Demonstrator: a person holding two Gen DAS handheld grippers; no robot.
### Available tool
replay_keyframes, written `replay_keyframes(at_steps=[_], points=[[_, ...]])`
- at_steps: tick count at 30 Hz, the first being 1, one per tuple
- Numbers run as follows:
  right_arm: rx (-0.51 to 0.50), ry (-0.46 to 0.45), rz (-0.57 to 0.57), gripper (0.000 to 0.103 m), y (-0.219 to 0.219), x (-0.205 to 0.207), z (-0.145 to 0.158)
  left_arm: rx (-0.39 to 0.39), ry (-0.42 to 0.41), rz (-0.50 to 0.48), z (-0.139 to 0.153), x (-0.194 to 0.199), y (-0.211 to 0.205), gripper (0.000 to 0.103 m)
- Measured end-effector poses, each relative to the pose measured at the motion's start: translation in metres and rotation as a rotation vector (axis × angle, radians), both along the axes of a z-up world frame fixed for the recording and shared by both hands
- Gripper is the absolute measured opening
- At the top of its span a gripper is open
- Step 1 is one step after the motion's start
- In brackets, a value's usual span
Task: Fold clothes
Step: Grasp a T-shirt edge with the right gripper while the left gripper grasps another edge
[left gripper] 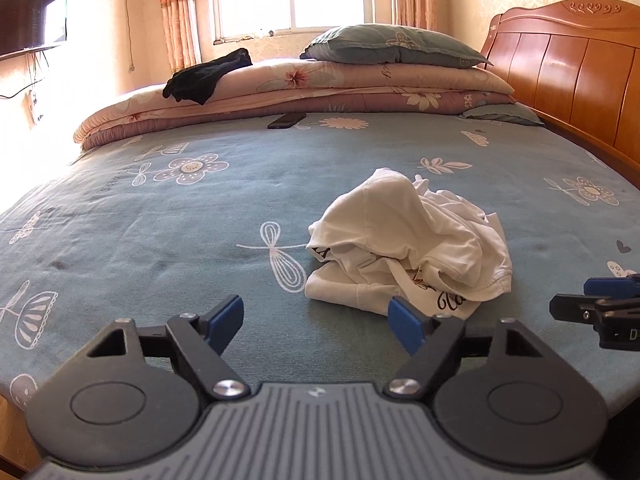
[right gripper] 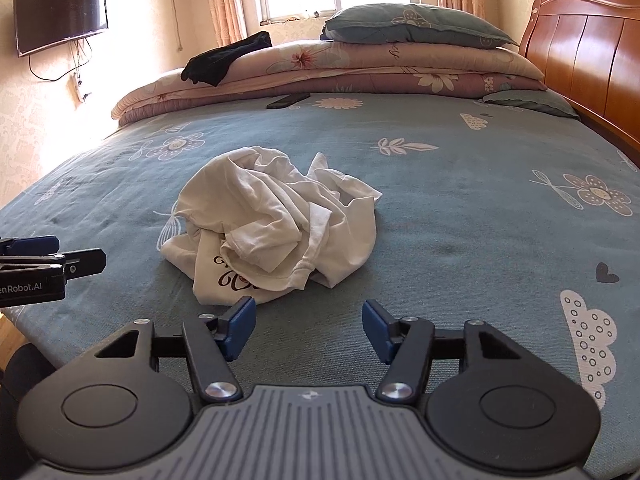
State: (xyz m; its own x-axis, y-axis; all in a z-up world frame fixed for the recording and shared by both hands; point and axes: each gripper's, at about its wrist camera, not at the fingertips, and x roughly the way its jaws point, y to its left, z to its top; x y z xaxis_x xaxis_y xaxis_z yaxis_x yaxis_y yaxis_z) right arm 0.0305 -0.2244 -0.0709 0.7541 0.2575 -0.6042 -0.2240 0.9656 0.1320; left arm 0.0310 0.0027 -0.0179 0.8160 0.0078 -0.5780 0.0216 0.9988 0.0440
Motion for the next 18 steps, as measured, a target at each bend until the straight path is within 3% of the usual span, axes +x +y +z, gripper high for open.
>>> replay_keyframes(at_steps=[2, 7, 9, 13, 14, 15, 18], points=[[0.021, 0.012, 0.014, 0.064, -0.002, 0.012, -0.003, -0.002, 0.005, 0.001, -0.004, 0.004, 0.001, 0.069], [0.085, 0.061, 0.032, 0.059, -0.006, 0.049, -0.012, -0.026, 0.044, -0.009, -0.012, 0.013, 0.004, 0.069], [0.133, 0.097, 0.035, 0.046, -0.007, 0.065, -0.018, -0.023, 0.050, -0.020, -0.014, 0.015, 0.004, 0.069], [0.186, 0.152, 0.034, 0.039, -0.005, 0.089, -0.030, -0.022, 0.047, -0.019, -0.015, 0.017, 0.008, 0.069], [0.185, 0.163, 0.037, 0.030, -0.003, 0.093, -0.032, -0.028, 0.046, -0.019, -0.015, 0.017, 0.009, 0.069], [0.177, 0.176, 0.035, 0.015, -0.001, 0.096, -0.035, -0.030, 0.047, -0.019, -0.015, 0.018, 0.011, 0.069], [0.177, 0.173, 0.025, 0.012, 0.000, 0.094, -0.033, -0.031, 0.052, -0.014, -0.015, 0.019, 0.013, 0.069]])
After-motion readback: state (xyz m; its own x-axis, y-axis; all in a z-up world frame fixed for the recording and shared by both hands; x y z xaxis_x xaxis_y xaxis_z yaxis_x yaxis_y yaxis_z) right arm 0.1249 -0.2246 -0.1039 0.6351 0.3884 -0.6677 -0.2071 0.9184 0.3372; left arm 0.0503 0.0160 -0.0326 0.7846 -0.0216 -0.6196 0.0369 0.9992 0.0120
